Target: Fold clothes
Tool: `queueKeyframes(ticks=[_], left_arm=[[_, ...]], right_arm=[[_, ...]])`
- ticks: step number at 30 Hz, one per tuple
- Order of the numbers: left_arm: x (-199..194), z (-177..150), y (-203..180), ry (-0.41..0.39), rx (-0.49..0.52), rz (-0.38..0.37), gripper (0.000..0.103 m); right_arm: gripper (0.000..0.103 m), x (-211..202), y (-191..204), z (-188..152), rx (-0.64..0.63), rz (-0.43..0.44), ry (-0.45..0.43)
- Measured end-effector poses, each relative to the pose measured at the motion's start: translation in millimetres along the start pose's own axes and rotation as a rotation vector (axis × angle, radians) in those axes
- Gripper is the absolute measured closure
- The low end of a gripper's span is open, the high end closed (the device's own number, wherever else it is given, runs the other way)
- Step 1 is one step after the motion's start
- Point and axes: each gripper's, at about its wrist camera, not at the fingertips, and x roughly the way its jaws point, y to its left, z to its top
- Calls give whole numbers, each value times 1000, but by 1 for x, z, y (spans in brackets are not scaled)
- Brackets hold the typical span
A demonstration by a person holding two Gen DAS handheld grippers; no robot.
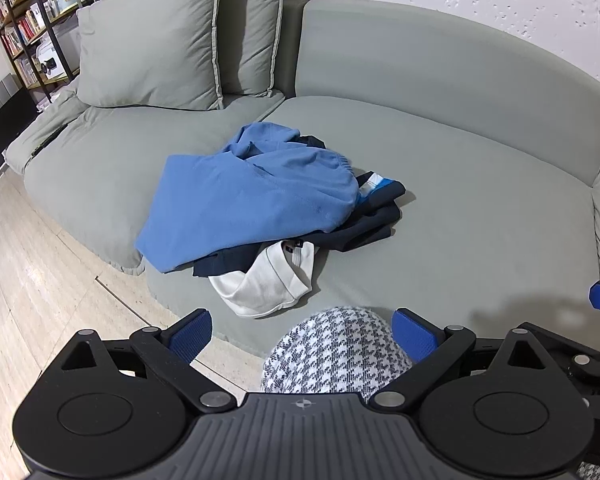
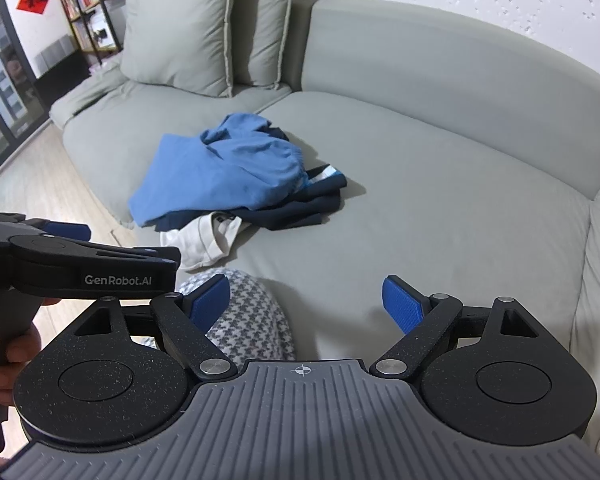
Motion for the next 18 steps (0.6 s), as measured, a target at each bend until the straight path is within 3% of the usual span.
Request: queueKeyframes(ticks=[18], left_arm=[[3, 1, 0, 13, -11, 4, 5]], right_arm=[[15, 4, -1, 0, 1, 0, 0]])
